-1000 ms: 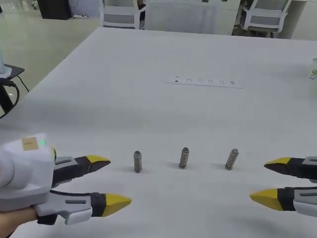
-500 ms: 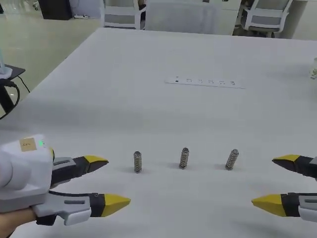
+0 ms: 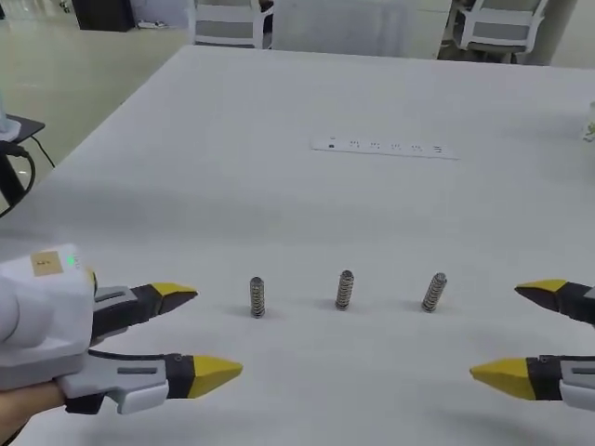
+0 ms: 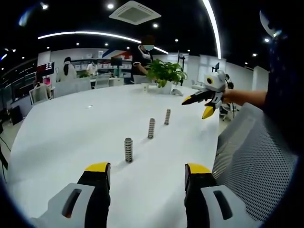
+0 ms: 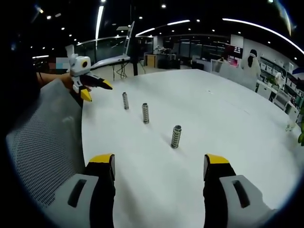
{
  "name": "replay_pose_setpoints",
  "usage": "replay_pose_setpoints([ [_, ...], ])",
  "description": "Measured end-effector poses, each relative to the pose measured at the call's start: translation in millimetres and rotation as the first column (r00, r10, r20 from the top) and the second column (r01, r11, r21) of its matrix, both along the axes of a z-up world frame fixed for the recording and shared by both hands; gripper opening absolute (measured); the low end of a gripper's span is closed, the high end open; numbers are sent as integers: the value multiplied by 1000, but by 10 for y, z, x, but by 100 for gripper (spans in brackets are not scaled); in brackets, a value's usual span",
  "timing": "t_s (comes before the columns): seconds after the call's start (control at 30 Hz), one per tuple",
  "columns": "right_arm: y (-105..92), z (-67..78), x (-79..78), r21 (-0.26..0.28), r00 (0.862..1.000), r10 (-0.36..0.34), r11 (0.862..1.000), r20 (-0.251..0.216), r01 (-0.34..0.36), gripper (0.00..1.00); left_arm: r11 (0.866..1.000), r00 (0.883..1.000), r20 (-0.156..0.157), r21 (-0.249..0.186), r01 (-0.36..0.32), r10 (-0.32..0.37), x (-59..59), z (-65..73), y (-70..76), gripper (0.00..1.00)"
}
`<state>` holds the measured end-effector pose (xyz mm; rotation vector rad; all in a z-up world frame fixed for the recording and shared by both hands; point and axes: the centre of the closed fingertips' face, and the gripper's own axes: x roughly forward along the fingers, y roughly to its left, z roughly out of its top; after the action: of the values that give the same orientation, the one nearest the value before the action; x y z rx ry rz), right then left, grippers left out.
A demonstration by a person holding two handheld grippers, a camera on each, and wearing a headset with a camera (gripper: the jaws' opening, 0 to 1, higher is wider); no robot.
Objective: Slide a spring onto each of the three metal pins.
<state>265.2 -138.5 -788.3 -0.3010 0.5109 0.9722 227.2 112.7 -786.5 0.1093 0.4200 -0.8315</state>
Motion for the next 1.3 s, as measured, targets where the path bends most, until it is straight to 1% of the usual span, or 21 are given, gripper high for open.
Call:
replay_pose_setpoints([
  [0.27, 8, 10, 21, 6, 1000, -4, 1000, 0, 4, 76, 1000, 1000, -5, -6, -9, 9, 10, -9, 6, 63],
  [0.7, 21, 15, 26, 8, 1000, -8, 1000, 3, 8, 78, 1000, 1000, -23, -18, -9, 9, 10, -42, -20, 73],
  [0.93, 32, 46, 49, 10, 1000, -8, 1000, 7, 8, 79, 1000, 1000, -22, -24, -12, 11, 24, -39, -19, 78],
  [1.3, 69, 82, 58, 9, 1000, 0, 1000, 17, 0, 79, 999, 1000, -15, -30, -14, 13, 32, -7, -21, 81],
])
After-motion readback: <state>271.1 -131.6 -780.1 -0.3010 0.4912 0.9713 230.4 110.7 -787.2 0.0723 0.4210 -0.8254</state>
